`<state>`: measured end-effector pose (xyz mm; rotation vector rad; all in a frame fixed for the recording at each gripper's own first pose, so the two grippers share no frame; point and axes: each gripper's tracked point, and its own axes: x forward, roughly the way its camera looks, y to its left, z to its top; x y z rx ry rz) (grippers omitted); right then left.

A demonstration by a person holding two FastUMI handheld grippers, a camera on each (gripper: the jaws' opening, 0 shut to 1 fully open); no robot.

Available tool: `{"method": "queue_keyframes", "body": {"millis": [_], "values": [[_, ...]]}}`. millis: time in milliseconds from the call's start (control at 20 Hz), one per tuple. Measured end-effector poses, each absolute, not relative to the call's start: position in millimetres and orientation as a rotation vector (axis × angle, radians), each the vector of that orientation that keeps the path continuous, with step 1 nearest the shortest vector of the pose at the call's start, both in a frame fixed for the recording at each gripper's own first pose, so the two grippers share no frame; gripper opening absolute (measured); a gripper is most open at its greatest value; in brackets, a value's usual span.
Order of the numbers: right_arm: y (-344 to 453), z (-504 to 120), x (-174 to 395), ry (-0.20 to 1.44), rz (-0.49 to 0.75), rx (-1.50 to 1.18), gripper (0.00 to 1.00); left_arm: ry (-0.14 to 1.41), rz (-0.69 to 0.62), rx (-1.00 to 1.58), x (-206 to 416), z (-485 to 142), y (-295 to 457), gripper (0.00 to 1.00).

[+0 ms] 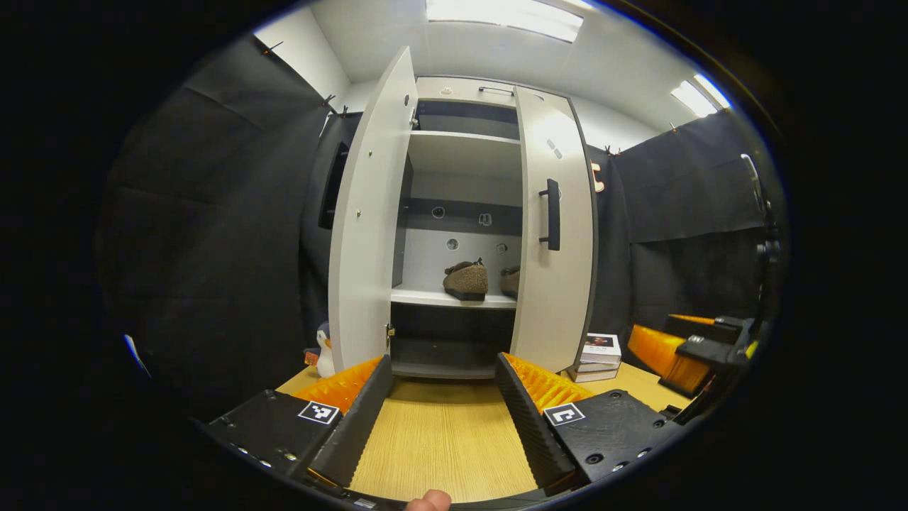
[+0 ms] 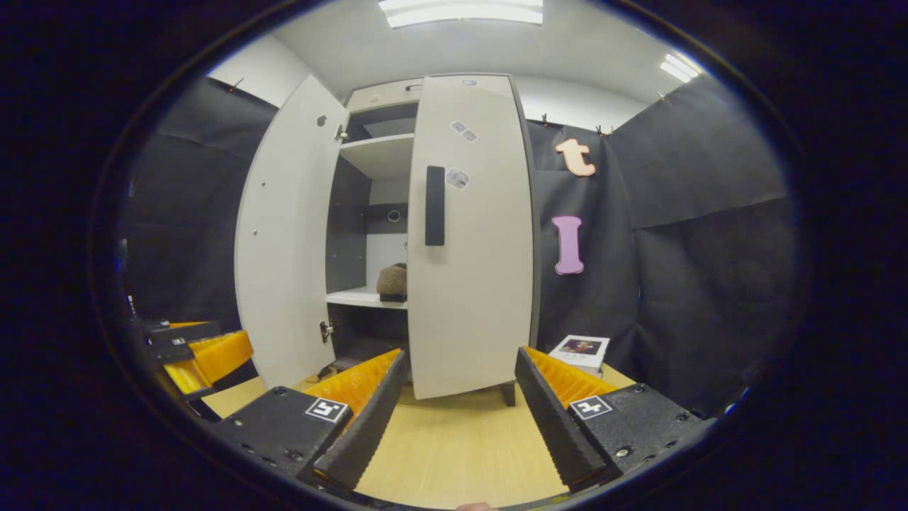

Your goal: Grab one shoe with the right hand and put it into the shoe cabinet, grab the other shoe with the left hand and put it into the shoe cabinet; then close the right door with the right hand and the left door with the left hand.

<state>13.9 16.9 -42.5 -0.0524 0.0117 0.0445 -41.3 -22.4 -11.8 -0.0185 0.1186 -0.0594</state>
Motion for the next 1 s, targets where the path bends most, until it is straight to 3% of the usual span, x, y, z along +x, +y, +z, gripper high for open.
{"method": "queue_keyframes", "body": {"millis": [150, 300, 350, 400, 700, 800, 850, 1000], "values": [[10.6, -51.0, 13.8, 0.037, 0.033, -0.026, 0.95, 0.116, -0.054, -0.023, -43.8, -9.5, -20.9, 0.89], [-2.5, -50.0, 15.7, 0.028, -0.014, -0.049, 0.98, 0.083, -0.035, -0.068, -44.4, 8.1, -8.8, 0.89], [-4.7, -49.5, 15.8, 0.024, -0.017, -0.050, 0.94, 0.070, -0.020, -0.073, -41.5, 16.5, 0.8, 0.89], [-4.7, -49.2, 14.9, 0.023, -0.014, -0.043, 0.99, 0.054, 0.004, -0.074, -39.6, 25.6, 13.9, 0.89], [-5.1, -52.5, 11.4, 0.030, -0.010, -0.043, 0.95, -0.070, 0.182, -0.047, -16.2, 86.8, 109.1, 0.90], [-6.2, -50.7, 9.9, 0.026, -0.007, -0.051, 0.99, -0.087, 0.227, -0.033, -4.7, 100.0, 135.9, 0.90], [-6.8, -50.4, 9.8, 0.023, -0.007, -0.054, 0.94, -0.100, 0.240, -0.039, 0.9, 107.3, 146.4, 0.91], [-8.2, -46.7, 8.9, 0.023, -0.006, -0.068, 0.98, -0.113, 0.267, -0.060, 30.8, 124.8, 176.6, 0.92]]}}
